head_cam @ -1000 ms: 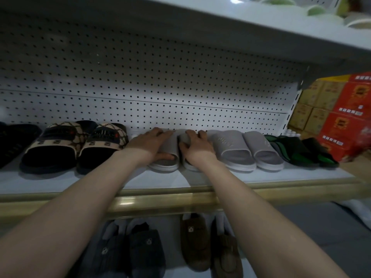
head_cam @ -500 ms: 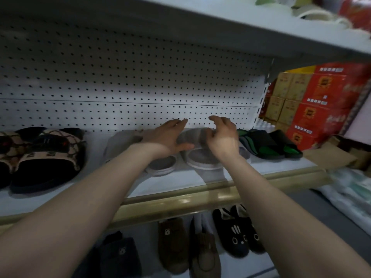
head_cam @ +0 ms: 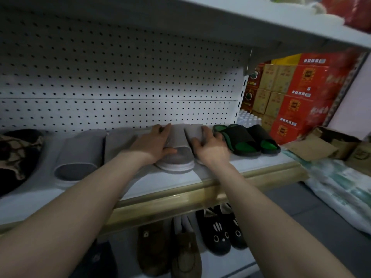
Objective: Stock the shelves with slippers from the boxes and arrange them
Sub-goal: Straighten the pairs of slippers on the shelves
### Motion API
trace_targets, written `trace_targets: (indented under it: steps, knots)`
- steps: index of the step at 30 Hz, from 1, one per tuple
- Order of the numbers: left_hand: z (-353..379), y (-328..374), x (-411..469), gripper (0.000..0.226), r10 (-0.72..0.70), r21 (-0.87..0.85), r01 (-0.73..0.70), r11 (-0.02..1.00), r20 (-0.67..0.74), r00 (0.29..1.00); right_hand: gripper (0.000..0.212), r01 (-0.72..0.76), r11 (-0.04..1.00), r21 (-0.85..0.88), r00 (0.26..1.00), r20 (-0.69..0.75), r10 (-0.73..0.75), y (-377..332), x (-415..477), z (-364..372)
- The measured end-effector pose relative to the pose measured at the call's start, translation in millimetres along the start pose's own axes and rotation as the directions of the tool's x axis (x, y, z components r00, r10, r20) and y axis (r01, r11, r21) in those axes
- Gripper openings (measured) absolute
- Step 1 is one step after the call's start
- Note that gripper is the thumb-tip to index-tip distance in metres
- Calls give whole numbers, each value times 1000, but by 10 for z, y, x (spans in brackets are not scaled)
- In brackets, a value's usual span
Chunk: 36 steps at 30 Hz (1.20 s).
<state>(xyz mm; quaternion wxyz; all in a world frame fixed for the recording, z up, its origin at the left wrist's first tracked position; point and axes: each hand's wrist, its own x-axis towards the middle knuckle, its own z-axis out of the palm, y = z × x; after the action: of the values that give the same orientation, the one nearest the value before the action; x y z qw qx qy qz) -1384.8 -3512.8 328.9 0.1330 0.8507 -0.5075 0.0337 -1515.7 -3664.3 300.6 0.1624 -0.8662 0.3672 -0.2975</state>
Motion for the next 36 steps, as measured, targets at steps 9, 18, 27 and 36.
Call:
trace_targets:
  steps: [9,18,27,36]
  knots:
    - [32,161,-101,80,-19,-35,18,999,-41,999,55,34,999,32,998,-51,-33,76,-106,-104]
    - [113,1030,-241,66,372,-142,-432,891,-318,872,44,22,998,-56,909,-414,-43,385,-614,-539]
    - [790,1606,-586,57,584,-354,-652,670,-290,758,48,-314,948,-61,784,-579,222,1048,-1440,-664]
    - [2117,1528,-829,53,724,-225,-759,611,-227,651,53,-480,877,-19,844,-282,456,1848,-2068,438]
